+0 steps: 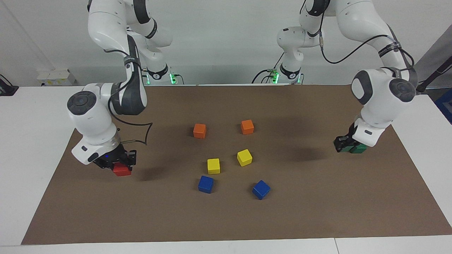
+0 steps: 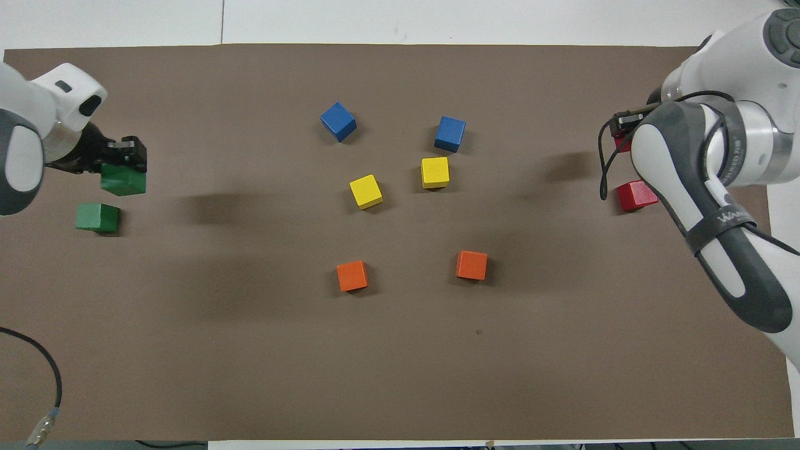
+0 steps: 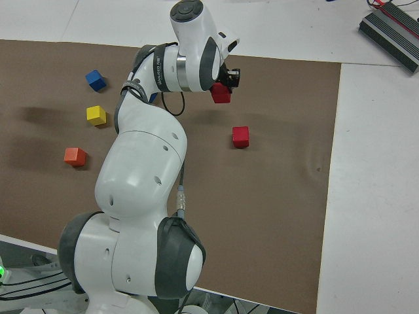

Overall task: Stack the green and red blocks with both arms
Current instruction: 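Stack green on green with the left gripper while the right gripper carries red, then lower red onto red with the right gripper while the left gripper withdraws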

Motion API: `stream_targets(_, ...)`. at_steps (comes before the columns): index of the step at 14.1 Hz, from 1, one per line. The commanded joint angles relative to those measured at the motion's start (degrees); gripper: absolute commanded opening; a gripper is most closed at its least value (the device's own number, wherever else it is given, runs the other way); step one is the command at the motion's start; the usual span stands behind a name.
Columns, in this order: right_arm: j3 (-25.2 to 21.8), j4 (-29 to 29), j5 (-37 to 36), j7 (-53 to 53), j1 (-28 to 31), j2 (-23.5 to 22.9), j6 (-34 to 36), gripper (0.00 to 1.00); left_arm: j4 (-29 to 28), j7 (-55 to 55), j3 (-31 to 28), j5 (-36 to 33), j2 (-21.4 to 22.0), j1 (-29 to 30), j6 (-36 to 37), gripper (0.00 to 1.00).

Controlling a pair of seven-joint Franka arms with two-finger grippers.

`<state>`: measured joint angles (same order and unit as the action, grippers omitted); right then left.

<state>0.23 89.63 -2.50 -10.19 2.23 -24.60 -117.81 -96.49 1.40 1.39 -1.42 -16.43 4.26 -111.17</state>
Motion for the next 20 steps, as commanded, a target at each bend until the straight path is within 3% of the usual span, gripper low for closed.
stream_targets(1,0.91,6.17,4.07,-9.65,3.73,3.59,-0.49,0.00,-5.99,14.54,0.63,2.38,3.77,6.00,-1.32,0.00)
stream_targets(4,0.91,10.03,4.25,-8.89,4.18,5.26,-1.53,0.00,-9.84,23.89,0.63,3.97,4.91,9.70,-6.31,0.00)
stream_targets(9,0.91,16.09,4.34,-7.48,4.09,7.02,-6.89,0.00,-18.03,27.25,0.54,4.06,6.85,10.33,-18.10,0.00)
stream_targets(20,0.56,21.29,4.17,-5.28,5.76,10.45,-10.68,0.00,-22.61,28.04,0.46,6.17,6.50,11.82,-25.67,0.00)
